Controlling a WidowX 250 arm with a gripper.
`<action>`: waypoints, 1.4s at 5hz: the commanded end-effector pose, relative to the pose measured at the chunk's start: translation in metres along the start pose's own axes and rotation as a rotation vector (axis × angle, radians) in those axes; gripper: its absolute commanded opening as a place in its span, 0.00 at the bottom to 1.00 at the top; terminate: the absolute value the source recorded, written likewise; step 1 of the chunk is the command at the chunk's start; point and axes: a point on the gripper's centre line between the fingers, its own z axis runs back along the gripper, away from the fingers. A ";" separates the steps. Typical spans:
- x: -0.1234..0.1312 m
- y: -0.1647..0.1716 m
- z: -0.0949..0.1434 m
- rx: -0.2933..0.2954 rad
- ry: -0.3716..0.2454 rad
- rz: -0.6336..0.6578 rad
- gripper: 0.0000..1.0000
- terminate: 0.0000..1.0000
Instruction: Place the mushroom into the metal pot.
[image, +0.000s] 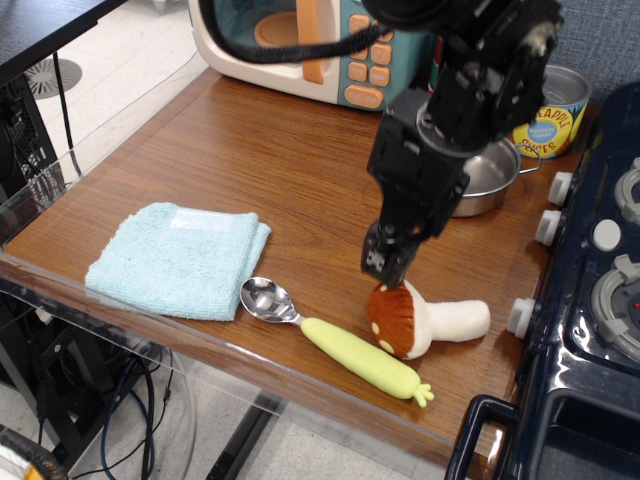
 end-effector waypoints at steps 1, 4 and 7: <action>-0.013 0.005 -0.018 0.088 -0.072 -0.064 1.00 0.00; -0.017 0.003 -0.032 0.105 -0.077 -0.067 0.00 0.00; 0.019 -0.019 -0.004 0.018 -0.030 0.052 0.00 0.00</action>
